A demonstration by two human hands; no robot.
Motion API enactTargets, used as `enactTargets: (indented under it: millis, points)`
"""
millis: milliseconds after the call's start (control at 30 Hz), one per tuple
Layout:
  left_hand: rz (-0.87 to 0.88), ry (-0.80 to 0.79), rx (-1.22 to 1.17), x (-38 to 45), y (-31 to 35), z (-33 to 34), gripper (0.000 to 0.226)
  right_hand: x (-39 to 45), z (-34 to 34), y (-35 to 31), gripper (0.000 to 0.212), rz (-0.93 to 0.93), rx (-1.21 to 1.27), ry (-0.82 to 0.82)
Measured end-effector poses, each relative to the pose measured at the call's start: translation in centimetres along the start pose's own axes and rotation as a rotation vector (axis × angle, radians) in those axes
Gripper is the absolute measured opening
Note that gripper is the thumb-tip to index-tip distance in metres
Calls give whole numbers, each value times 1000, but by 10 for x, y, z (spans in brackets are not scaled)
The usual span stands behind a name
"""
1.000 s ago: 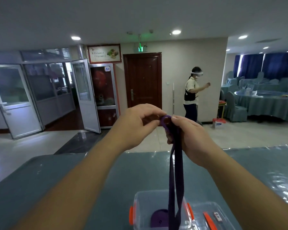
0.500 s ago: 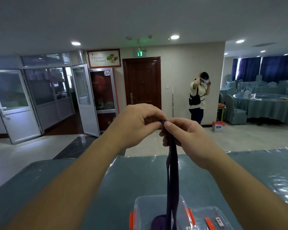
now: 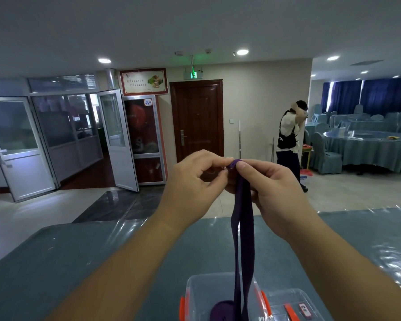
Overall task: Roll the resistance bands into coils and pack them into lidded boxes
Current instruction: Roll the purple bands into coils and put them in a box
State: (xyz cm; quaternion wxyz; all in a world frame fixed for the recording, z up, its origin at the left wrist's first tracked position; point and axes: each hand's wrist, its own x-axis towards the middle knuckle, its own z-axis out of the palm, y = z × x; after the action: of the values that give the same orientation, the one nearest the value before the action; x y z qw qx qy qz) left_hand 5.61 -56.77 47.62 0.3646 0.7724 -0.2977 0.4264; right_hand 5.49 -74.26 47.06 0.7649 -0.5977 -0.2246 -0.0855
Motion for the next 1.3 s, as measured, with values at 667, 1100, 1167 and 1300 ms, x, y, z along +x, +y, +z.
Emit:
enactTargets:
  millis: [667, 1100, 1167, 1300]
  points:
    - [73, -258, 167, 10, -14, -13, 25, 7, -18, -4, 22, 127, -70, -88]
    - [-53, 122, 105, -8, -6, 18, 15, -1, 4, 6, 15, -10, 86, 145]
    - [-58, 85, 81, -8, -6, 18, 18, -1, 3, 4, 16, 3, 63, 157]
    - [-35, 29, 122, -7, -8, 14, 32, -1, 4, 3, 22, 20, 63, 154]
